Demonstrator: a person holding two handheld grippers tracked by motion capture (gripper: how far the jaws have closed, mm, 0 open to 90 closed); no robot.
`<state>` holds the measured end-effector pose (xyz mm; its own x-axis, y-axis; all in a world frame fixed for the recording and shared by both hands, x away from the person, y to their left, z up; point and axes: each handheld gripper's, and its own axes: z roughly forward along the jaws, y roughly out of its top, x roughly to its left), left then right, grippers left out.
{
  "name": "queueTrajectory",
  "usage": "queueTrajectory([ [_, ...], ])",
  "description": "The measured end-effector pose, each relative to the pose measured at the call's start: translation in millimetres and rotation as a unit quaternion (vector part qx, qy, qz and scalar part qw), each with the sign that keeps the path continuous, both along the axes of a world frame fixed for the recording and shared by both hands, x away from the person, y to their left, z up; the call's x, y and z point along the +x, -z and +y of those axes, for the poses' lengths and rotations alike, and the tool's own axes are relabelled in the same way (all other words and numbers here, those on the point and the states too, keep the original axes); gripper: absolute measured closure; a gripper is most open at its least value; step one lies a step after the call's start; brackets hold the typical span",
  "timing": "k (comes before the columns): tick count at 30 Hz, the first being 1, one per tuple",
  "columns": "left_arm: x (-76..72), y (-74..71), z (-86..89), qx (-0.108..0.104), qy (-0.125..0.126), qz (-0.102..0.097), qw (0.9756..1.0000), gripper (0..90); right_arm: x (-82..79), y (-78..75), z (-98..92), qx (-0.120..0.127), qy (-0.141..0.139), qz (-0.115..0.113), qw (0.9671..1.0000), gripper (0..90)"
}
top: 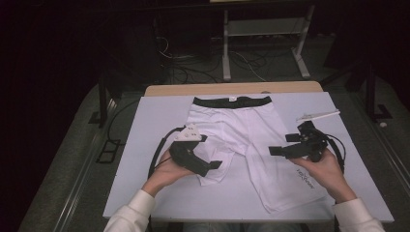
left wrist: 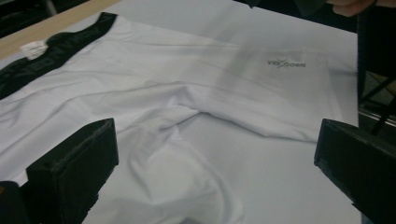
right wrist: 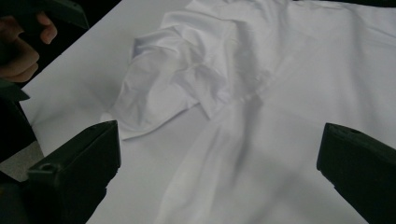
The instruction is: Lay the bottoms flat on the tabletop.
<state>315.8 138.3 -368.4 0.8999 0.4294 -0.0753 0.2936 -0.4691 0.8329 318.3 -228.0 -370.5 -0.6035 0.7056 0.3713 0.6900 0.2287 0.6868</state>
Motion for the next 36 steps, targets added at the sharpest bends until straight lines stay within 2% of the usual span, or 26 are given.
queueTrajectory([
  [4,3.0,1.3,17.6,0.003,-0.023,-0.001,0.9997,0.0,4.5,3.4,23.3,0.005,-0.021,-0.001,0.9998,0.0],
  [5,3.5,2.3,21.6,0.003,-0.03,-0.001,0.9996,0.0,5.2,6.1,34.8,0.007,-0.031,0.0,0.9995,0.0],
  [6,4.1,3.5,25.4,0.001,-0.036,0.001,0.9993,0.0,5.2,6.1,34.8,0.007,-0.031,0.0,0.9995,0.1],
  [10,8.6,9.0,38.8,0.003,-0.055,0.005,0.9985,0.0,5.9,12.5,58.1,0.003,-0.054,0.005,0.9985,0.2],
  [12,10.6,11.3,44.1,-0.002,-0.065,0.008,0.9978,0.0,5.5,16.5,73.8,0.002,-0.069,0.007,0.9976,0.2],
  [13,11.7,12.4,46.7,-0.003,-0.071,0.009,0.9974,0.0,5.5,16.5,73.8,0.002,-0.069,0.007,0.9976,0.2],
  [18,18.1,18.4,58.7,-0.006,-0.094,0.015,0.9954,0.0,1.5,22.8,99.1,0.009,-0.099,0.008,0.995,4.0],
  [24,24.3,30.7,69.6,0.004,-0.115,0.03,0.9929,0.0,-6.1,34.3,132.2,0.01,-0.133,0.018,0.9909,5.1],
  [26,26.4,35.7,72.8,0.006,-0.121,0.037,0.9919,0.0,-6.9,36.1,135.8,0.009,-0.137,0.019,0.9904,5.3],
  [30,31.6,48.1,76.3,0.026,-0.134,0.058,0.989,0.2,-10.8,43.3,149.4,0.01,-0.151,0.024,0.9881,7.7],
  [33,35.0,57.5,74.9,0.04,-0.136,0.072,0.9873,1.5,-15.0,49.0,160.3,0.012,-0.161,0.026,0.9865,13.2],
  [36,37.1,64.8,71.8,0.046,-0.132,0.081,0.9868,6.3,-19.7,54.7,172.2,0.006,-0.17,0.029,0.9849,16.4],
])
